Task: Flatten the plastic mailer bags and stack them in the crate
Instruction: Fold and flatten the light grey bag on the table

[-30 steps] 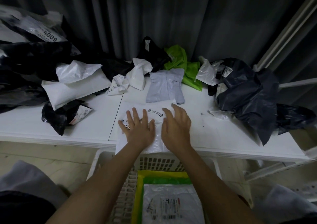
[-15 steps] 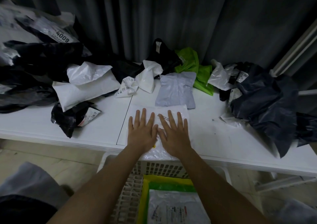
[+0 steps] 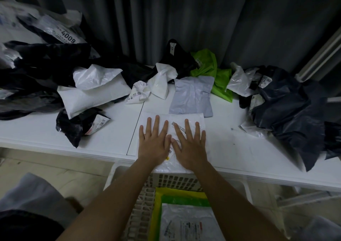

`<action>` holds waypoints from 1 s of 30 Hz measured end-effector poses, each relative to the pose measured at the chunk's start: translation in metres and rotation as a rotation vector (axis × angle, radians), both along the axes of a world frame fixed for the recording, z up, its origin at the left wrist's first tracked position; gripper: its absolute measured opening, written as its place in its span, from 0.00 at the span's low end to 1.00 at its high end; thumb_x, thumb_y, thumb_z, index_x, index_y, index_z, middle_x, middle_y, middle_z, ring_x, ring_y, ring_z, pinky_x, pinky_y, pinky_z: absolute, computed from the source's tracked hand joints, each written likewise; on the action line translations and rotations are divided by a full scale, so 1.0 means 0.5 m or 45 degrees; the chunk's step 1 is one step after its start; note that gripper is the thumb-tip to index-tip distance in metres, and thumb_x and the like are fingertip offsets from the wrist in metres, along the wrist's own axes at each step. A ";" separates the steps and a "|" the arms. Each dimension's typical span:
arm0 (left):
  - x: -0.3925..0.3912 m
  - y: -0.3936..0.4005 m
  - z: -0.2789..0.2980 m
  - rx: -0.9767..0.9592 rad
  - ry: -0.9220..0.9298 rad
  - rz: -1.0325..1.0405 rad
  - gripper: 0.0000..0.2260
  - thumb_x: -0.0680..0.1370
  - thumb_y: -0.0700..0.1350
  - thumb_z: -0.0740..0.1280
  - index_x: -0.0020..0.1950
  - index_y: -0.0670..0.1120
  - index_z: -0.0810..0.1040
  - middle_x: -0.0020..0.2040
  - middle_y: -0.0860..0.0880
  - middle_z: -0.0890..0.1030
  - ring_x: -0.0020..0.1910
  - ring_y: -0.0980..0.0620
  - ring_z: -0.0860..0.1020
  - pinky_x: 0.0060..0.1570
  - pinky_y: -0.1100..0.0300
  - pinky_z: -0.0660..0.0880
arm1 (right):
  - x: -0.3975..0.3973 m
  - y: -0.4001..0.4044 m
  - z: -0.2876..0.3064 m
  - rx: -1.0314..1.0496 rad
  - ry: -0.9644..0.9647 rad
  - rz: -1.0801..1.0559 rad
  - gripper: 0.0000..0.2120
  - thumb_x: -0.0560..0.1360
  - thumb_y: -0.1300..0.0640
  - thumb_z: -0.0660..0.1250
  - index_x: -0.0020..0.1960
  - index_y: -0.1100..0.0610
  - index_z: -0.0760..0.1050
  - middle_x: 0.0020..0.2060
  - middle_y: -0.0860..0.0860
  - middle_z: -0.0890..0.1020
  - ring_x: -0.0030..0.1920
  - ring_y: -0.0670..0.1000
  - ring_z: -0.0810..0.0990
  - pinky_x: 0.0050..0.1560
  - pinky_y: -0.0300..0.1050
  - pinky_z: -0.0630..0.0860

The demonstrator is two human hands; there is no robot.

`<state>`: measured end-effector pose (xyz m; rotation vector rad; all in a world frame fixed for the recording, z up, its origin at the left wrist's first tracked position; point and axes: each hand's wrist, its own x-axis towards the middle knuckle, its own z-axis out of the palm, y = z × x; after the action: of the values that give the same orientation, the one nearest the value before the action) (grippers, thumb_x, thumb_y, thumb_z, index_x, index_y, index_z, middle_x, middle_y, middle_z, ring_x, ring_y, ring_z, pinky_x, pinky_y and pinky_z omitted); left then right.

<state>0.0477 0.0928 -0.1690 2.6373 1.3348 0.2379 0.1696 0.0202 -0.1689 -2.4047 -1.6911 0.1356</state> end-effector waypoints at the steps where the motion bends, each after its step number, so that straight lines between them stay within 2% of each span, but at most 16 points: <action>1: 0.000 0.000 0.000 -0.002 0.008 0.003 0.33 0.73 0.61 0.29 0.78 0.54 0.40 0.78 0.48 0.36 0.75 0.46 0.32 0.73 0.45 0.34 | 0.000 0.000 -0.001 0.005 -0.002 -0.003 0.37 0.67 0.30 0.20 0.74 0.39 0.35 0.78 0.50 0.42 0.76 0.60 0.37 0.73 0.62 0.37; 10: 0.004 0.004 -0.006 -0.037 0.076 0.025 0.32 0.72 0.60 0.27 0.77 0.56 0.36 0.73 0.51 0.30 0.74 0.46 0.30 0.72 0.40 0.35 | -0.001 0.002 0.001 -0.051 -0.005 -0.008 0.42 0.63 0.31 0.16 0.75 0.40 0.35 0.78 0.50 0.40 0.76 0.60 0.36 0.73 0.62 0.36; 16: 0.007 0.002 -0.004 -0.062 0.118 0.050 0.33 0.71 0.60 0.26 0.76 0.57 0.35 0.77 0.48 0.35 0.75 0.42 0.32 0.72 0.38 0.37 | -0.003 0.003 0.001 -0.082 -0.020 -0.027 0.44 0.61 0.31 0.13 0.75 0.39 0.34 0.78 0.50 0.40 0.76 0.61 0.36 0.73 0.63 0.37; 20: 0.008 0.003 -0.002 -0.067 0.140 0.057 0.32 0.71 0.60 0.27 0.76 0.58 0.35 0.78 0.47 0.35 0.75 0.41 0.33 0.72 0.37 0.38 | -0.004 0.005 0.000 -0.106 -0.017 -0.047 0.39 0.62 0.30 0.15 0.72 0.38 0.29 0.77 0.50 0.38 0.75 0.63 0.36 0.72 0.65 0.38; 23: 0.008 0.003 0.001 -0.063 0.170 0.057 0.28 0.76 0.60 0.32 0.76 0.58 0.35 0.77 0.47 0.35 0.75 0.40 0.33 0.71 0.36 0.38 | -0.004 0.009 0.003 -0.148 0.000 -0.054 0.36 0.66 0.32 0.23 0.74 0.37 0.31 0.77 0.50 0.36 0.75 0.63 0.35 0.72 0.65 0.38; 26: 0.007 0.002 0.004 -0.073 0.177 0.048 0.25 0.82 0.57 0.41 0.77 0.58 0.35 0.78 0.48 0.35 0.75 0.40 0.33 0.71 0.36 0.39 | -0.004 0.010 0.005 -0.157 -0.002 -0.057 0.37 0.66 0.34 0.25 0.75 0.38 0.35 0.77 0.50 0.37 0.75 0.63 0.35 0.72 0.65 0.38; 30: 0.011 0.004 0.007 -0.090 0.198 0.043 0.25 0.82 0.57 0.42 0.77 0.58 0.35 0.78 0.49 0.36 0.75 0.40 0.33 0.71 0.36 0.40 | -0.003 0.011 0.006 -0.188 -0.006 -0.055 0.38 0.65 0.34 0.24 0.76 0.38 0.36 0.77 0.50 0.37 0.75 0.63 0.35 0.72 0.65 0.39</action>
<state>0.0530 0.0947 -0.1658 2.6225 1.4073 -0.0109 0.1682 0.0256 -0.1661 -2.5469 -1.6851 0.2567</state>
